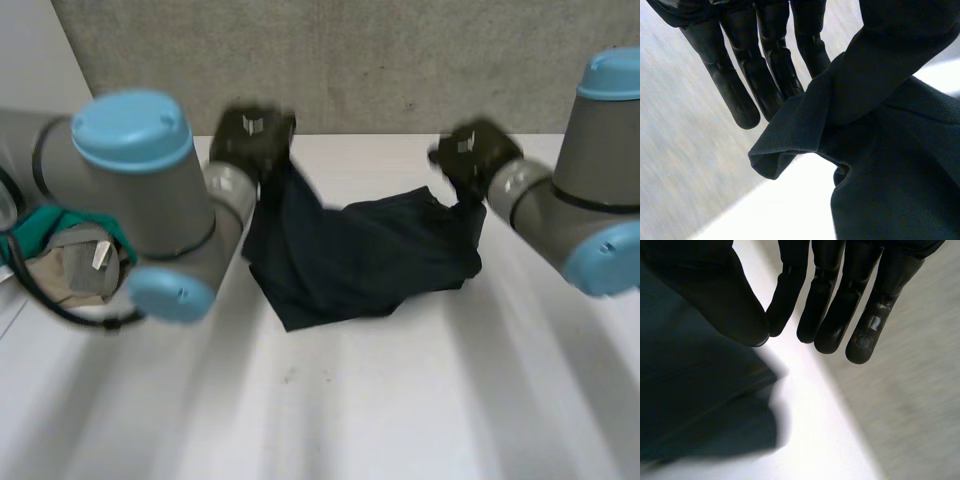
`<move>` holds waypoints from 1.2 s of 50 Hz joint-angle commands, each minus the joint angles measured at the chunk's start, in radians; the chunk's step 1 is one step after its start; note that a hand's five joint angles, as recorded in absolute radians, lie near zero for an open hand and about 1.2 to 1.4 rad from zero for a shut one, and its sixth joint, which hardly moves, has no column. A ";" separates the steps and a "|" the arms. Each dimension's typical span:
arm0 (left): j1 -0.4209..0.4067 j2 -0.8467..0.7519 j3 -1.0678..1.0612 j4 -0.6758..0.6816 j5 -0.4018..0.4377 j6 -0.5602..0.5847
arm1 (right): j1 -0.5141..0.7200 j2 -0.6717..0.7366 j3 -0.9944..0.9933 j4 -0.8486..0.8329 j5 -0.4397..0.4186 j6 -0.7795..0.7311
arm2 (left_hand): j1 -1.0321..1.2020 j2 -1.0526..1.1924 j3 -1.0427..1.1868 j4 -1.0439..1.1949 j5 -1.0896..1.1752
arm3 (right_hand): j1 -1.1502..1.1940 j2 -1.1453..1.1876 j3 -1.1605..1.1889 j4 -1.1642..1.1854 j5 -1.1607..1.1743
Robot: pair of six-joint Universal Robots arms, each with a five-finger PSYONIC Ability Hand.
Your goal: Fold the laundry.
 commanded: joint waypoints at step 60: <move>-0.054 0.368 -0.354 0.217 0.070 0.006 | -0.099 0.143 -0.158 -0.005 -0.111 0.466 | 0.250 0.205 0.217 0.198 0.258 | 0.394 0.225 0.216 0.212 0.226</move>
